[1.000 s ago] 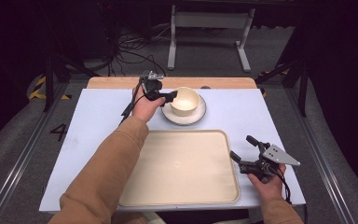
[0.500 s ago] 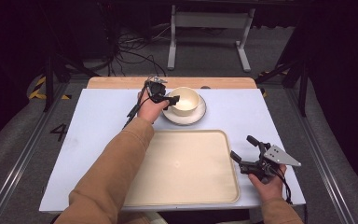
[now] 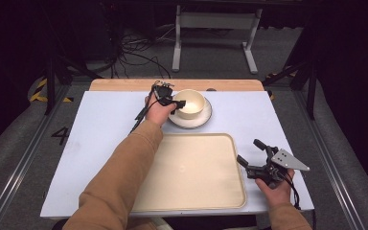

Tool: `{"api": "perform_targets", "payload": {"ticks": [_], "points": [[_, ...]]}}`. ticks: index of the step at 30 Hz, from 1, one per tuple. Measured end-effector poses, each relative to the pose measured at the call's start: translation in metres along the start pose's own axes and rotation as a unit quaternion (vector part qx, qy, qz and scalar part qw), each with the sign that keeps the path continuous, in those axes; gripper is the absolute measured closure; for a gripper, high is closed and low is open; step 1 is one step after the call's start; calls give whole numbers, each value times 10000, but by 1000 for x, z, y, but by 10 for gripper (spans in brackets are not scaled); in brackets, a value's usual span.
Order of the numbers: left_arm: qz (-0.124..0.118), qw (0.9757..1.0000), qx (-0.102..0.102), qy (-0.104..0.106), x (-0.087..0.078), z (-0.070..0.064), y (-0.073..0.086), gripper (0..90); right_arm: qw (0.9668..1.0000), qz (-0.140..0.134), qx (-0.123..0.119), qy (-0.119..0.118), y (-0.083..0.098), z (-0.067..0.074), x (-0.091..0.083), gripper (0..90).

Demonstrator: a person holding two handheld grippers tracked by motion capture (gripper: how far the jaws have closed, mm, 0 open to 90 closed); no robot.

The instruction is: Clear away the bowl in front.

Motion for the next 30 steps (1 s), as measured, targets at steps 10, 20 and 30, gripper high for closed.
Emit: {"api": "perform_targets", "payload": {"ticks": [10,20,30], "points": [[309,9994,-160,-91,4,-3,0,448,10000,1,4,-9,0,0,0,83],[433,9971,-581,-217,5,-5,-4,683,10000,-4,5,12,0,-1,0,81],[373,9947,-890,-345,5,-3,-5,776,10000,-10,22,12,0,-1,0,79]]}}
Point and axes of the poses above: each handheld gripper's, and its own axes: x roughly forward along the jaws, y roughly out of its underside, z roughly to its left, the point moved 5 cm from there along x, roughly forward along the jaws, and after that the axes turned 12 degrees about x, right-handed, at the moved point
